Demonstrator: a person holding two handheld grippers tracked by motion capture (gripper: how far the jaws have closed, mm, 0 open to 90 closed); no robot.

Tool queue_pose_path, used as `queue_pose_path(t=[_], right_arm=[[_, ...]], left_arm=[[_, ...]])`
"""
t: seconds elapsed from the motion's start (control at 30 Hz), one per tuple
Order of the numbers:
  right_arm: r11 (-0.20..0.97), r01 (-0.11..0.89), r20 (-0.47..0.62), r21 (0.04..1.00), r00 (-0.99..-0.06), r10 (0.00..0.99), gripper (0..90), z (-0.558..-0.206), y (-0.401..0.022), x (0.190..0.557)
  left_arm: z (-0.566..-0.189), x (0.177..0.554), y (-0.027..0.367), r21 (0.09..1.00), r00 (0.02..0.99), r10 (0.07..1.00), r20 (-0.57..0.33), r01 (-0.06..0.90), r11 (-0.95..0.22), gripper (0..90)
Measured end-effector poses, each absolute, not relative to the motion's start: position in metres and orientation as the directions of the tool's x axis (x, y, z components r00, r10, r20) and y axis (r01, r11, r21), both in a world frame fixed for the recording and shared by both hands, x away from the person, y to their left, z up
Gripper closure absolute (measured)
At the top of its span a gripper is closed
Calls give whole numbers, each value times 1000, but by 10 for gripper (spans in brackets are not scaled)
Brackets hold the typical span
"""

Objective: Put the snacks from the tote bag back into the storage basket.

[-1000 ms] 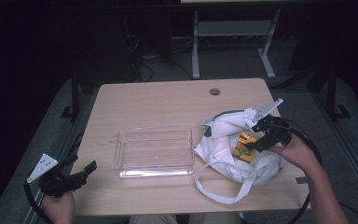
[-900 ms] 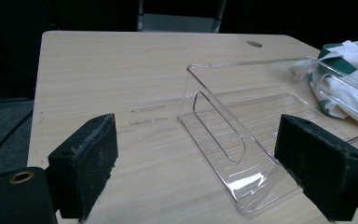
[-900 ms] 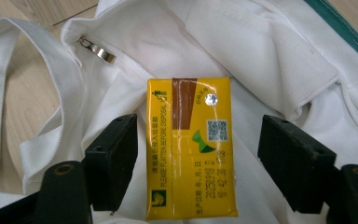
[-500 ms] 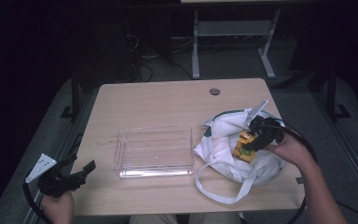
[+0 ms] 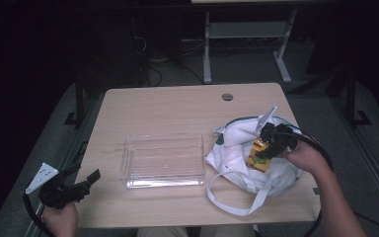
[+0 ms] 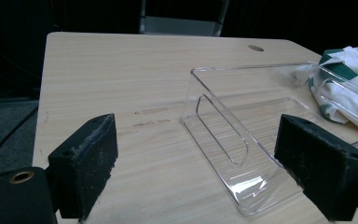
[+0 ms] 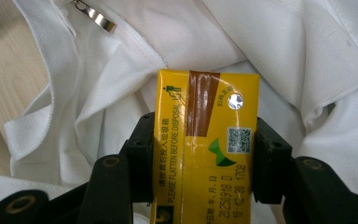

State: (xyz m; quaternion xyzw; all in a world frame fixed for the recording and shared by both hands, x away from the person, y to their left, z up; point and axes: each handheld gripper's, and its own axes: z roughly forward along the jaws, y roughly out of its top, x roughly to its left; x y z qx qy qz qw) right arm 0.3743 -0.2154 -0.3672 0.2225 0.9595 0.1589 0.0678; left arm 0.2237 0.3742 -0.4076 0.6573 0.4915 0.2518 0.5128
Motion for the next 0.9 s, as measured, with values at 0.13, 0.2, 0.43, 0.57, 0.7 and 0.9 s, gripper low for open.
queue_pose_path(t=[0.13,0.2,0.43,0.57,0.7,0.9], right_arm=[[848,408,-51,340,-892,449,516,-367,-217,377],[844,415,-40,341,-890,454,517,-366,-218,377],[854,403,-52,328,-895,443,518,-359,-215,379],[854,401,-56,331,-895,442,518,-356,-216,379],[847,409,-51,339,-891,451,518,-350,-218,378],[844,408,-54,349,-890,452,519,-343,-220,377]], left_arm=[[-408,224,375,922,389,905,-172,388,8,127],[-408,224,375,921,388,906,-170,390,6,126],[-407,223,375,923,385,907,-170,385,10,127],[-407,223,375,923,383,908,-171,385,11,126],[-407,223,375,923,381,909,-171,385,12,127],[-407,223,375,923,380,909,-170,384,12,126]])
